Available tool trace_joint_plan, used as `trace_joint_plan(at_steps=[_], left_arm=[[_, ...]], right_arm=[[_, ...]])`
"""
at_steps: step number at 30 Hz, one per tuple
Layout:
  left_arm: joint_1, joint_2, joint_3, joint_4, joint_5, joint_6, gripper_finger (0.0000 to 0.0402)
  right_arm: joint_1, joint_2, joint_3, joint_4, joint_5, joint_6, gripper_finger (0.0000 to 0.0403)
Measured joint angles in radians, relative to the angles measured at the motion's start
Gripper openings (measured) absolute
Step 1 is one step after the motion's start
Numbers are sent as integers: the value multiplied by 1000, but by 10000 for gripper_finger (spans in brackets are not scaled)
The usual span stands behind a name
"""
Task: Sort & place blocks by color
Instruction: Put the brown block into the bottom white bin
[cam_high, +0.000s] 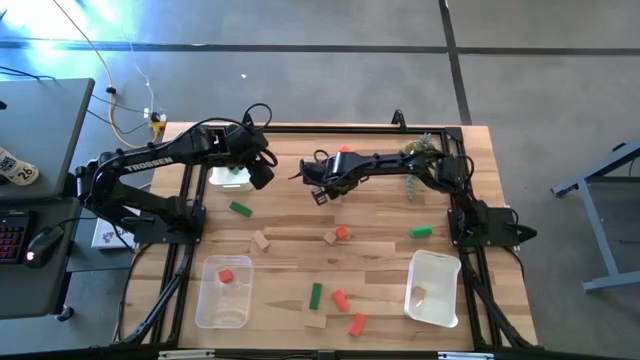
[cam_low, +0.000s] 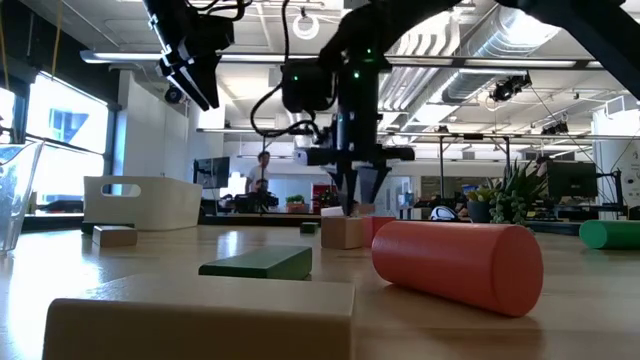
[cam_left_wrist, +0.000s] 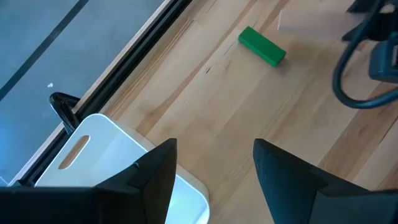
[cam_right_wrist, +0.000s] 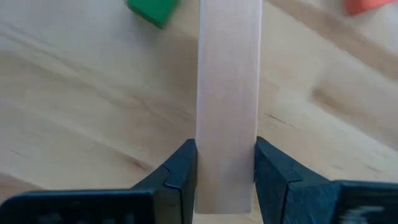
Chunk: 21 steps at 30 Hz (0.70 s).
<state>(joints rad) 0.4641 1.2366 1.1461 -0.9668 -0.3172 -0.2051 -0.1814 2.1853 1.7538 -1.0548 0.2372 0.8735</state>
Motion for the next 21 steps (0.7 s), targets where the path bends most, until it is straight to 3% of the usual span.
trace_joint_plan(at_steps=[11, 21], left_arm=[[0, 0, 0, 0, 0, 0, 198], [0, 0, 0, 0, 0, 0, 198]], right_arm=[[90, -2, 179, -278, 110, 18, 97], [138, -5, 209, -526, 166, 118, 97]])
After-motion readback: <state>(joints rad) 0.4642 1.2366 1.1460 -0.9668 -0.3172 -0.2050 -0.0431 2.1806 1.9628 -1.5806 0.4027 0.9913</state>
